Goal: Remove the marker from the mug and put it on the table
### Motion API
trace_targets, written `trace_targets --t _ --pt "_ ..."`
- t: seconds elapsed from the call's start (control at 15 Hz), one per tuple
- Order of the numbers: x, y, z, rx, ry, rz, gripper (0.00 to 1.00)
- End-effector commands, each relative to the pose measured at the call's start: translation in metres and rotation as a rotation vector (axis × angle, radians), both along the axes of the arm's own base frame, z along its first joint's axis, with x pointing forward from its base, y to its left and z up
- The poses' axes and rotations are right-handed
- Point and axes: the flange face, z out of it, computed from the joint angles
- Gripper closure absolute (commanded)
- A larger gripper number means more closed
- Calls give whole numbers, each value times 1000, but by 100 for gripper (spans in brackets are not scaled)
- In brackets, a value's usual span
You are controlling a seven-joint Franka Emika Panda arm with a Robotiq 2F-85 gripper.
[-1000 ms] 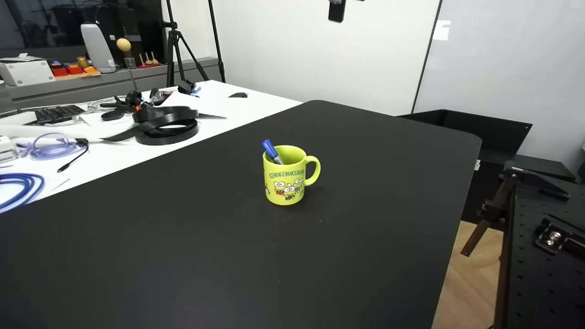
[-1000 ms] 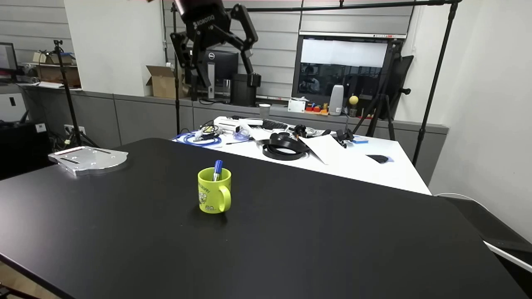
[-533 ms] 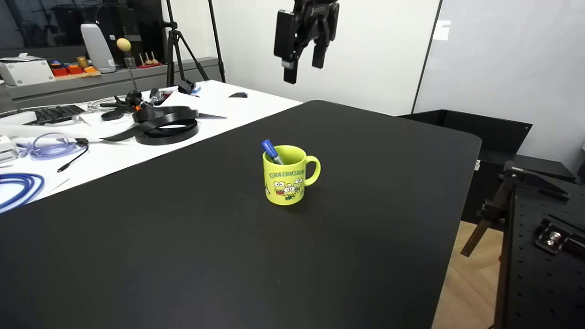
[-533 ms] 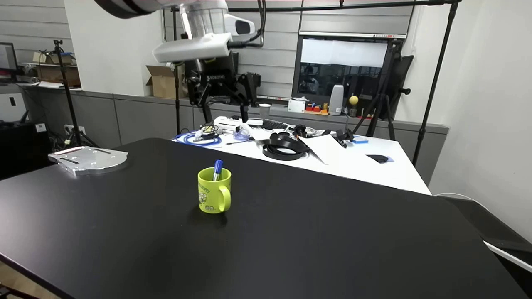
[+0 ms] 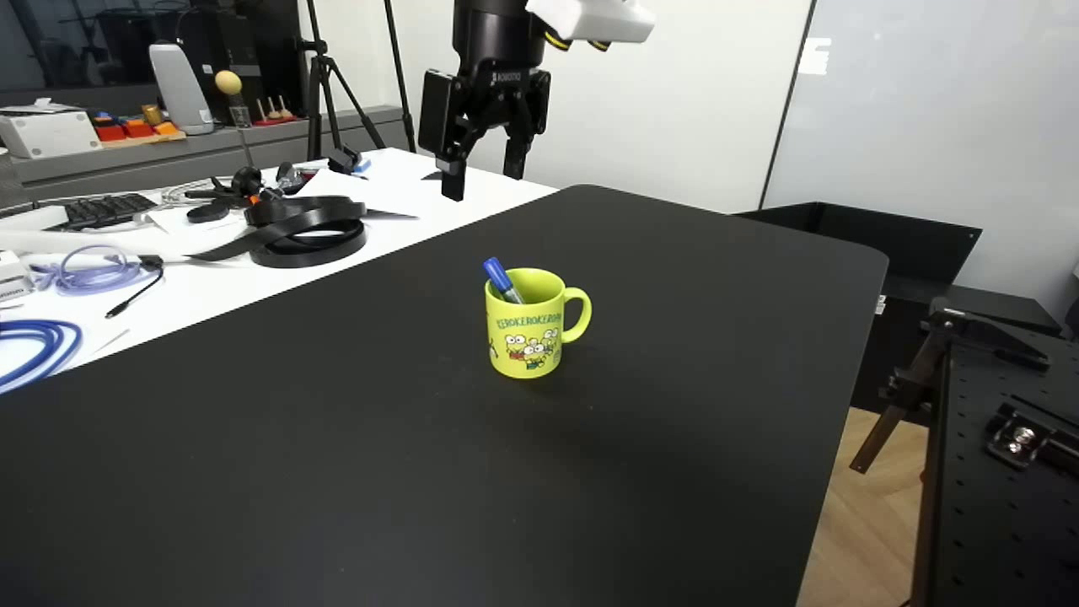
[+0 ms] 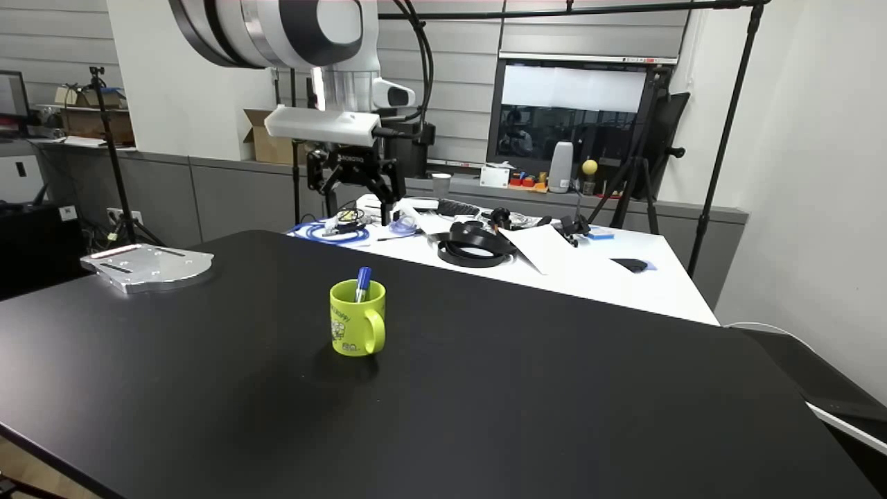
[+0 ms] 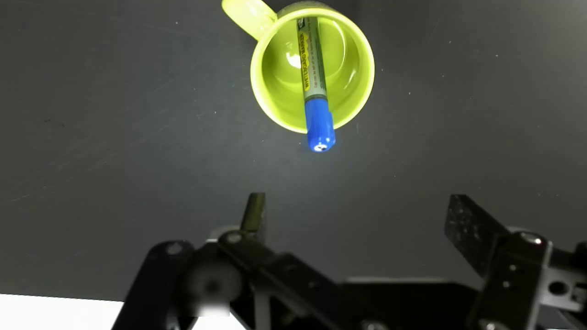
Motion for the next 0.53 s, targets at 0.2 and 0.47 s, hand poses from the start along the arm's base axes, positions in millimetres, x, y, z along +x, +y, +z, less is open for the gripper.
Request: trace_targets --t 0.2,0.47 --pt "-5 -12 -26 -35 100 20 0" --pt "-2 -21 -49 -71 141 32 0"
